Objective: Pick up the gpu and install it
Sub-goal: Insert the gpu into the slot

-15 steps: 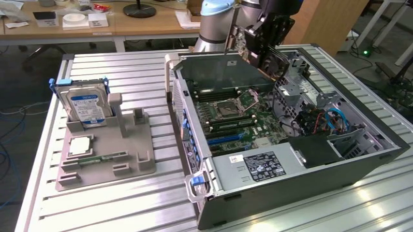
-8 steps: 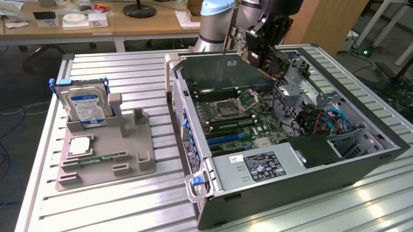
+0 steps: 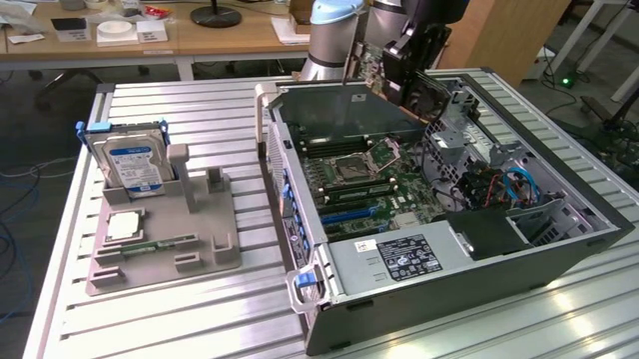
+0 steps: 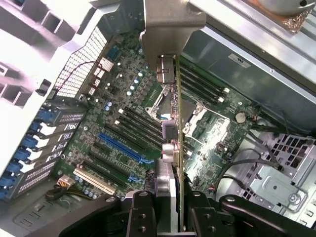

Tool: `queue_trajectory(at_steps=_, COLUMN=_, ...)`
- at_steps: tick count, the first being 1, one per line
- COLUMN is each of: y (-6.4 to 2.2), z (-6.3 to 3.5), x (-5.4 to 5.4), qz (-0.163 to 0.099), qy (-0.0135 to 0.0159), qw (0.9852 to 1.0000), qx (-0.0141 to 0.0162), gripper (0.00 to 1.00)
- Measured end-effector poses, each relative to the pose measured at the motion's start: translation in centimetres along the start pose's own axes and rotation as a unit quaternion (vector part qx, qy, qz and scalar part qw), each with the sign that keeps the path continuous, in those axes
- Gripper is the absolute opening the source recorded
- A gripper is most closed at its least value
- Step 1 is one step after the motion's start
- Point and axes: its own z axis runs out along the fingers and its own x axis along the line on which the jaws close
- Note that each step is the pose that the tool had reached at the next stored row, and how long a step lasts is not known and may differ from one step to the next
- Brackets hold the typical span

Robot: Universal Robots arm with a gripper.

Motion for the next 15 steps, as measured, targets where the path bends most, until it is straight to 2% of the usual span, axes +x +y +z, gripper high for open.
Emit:
queue_trajectory(at_steps=8, y=0.00, z=0.00, x=0.00, qz=-0.032, qy=0.0010, qw=0.9995, qx=-0.0003, gripper=0.29)
queue_trajectory(at_steps=15, y=0.00, z=0.00, x=0.00, qz=-0.060, qy=0.0019, qw=0.9982, qx=-0.0006, gripper=0.29)
